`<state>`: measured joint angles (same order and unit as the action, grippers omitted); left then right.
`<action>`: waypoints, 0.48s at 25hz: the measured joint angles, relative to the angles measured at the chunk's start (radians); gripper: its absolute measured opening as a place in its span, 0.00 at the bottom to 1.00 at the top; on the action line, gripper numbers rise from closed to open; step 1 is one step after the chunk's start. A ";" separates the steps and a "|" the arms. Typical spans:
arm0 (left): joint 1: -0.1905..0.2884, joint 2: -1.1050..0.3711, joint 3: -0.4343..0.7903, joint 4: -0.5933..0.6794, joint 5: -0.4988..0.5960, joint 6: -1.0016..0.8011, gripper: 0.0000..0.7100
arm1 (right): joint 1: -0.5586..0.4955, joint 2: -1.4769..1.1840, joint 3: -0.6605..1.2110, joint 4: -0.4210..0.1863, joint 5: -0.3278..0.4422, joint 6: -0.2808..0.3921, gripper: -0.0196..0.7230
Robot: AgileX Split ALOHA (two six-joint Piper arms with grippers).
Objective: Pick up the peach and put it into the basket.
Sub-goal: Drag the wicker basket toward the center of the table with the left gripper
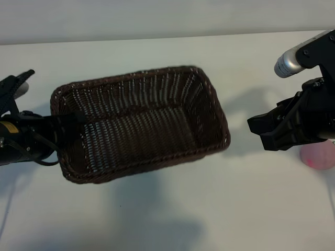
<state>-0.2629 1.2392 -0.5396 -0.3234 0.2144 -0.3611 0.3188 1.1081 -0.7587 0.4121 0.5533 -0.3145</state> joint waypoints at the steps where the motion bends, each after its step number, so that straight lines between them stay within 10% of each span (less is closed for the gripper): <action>1: 0.000 -0.001 0.000 -0.017 -0.010 0.000 0.24 | 0.000 0.000 0.000 0.000 0.000 0.000 0.81; 12: 0.000 0.003 -0.034 -0.092 -0.052 0.048 0.24 | 0.000 0.000 0.000 0.000 0.001 0.000 0.81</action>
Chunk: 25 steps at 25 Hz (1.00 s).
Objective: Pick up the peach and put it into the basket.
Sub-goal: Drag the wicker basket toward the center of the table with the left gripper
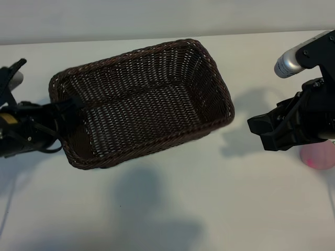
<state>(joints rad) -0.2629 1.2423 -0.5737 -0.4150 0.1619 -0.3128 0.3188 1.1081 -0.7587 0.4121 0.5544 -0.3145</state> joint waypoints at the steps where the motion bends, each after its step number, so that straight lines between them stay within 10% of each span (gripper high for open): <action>1: 0.000 0.008 -0.024 0.000 0.017 0.021 0.24 | 0.000 0.000 0.000 0.000 0.000 0.000 0.81; 15: 0.000 0.282 -0.330 -0.019 0.163 0.239 0.24 | 0.000 0.000 0.000 0.000 0.008 0.000 0.81; 25: 0.000 0.432 -0.335 -0.319 0.157 0.546 0.24 | 0.000 0.000 0.000 0.000 0.008 0.000 0.81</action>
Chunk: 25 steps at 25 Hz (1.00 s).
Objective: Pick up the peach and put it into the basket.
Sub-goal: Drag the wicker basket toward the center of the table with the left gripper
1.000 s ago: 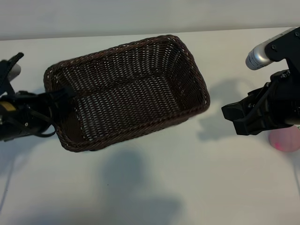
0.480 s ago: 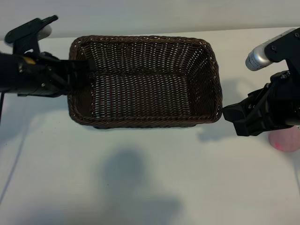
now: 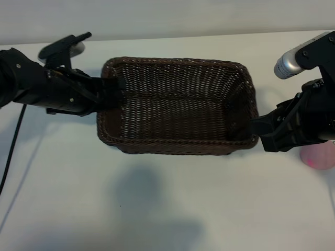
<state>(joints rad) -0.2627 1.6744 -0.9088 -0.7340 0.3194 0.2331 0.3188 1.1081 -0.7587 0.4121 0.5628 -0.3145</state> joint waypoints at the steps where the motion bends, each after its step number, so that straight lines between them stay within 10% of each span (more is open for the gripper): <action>1: 0.000 0.013 0.000 -0.032 0.000 0.043 0.24 | 0.000 0.000 0.000 0.000 0.000 0.000 0.81; 15: 0.000 0.056 0.000 -0.166 0.003 0.214 0.29 | 0.000 0.000 0.000 0.000 0.007 0.000 0.80; 25: 0.000 0.037 -0.001 -0.189 0.032 0.203 0.97 | 0.000 0.000 0.000 0.000 0.008 0.000 0.80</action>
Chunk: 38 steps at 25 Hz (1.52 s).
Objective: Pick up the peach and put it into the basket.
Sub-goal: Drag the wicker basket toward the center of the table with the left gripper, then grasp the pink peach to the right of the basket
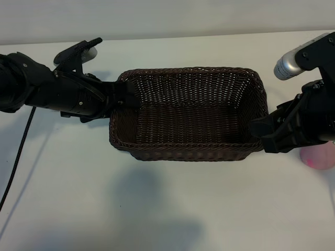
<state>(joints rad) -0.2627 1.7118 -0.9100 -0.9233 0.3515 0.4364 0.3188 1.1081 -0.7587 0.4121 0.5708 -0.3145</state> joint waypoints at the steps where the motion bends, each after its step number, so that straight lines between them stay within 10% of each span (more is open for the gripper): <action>1: 0.000 -0.013 0.000 0.000 0.001 0.000 0.99 | 0.000 0.000 0.000 0.000 0.000 0.000 0.80; 11: 0.001 -0.222 0.000 0.237 0.096 -0.149 0.98 | 0.000 0.000 0.000 0.000 0.005 0.000 0.80; 23: 0.001 -0.626 0.002 0.938 0.284 -0.578 0.93 | 0.000 0.000 0.000 0.000 0.011 0.000 0.80; 38: 0.001 -1.296 0.132 1.078 0.616 -0.601 0.86 | 0.000 0.000 0.000 0.000 0.016 0.000 0.80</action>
<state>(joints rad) -0.2618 0.4157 -0.7781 0.1546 0.9675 -0.1651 0.3188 1.1081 -0.7587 0.4121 0.5868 -0.3145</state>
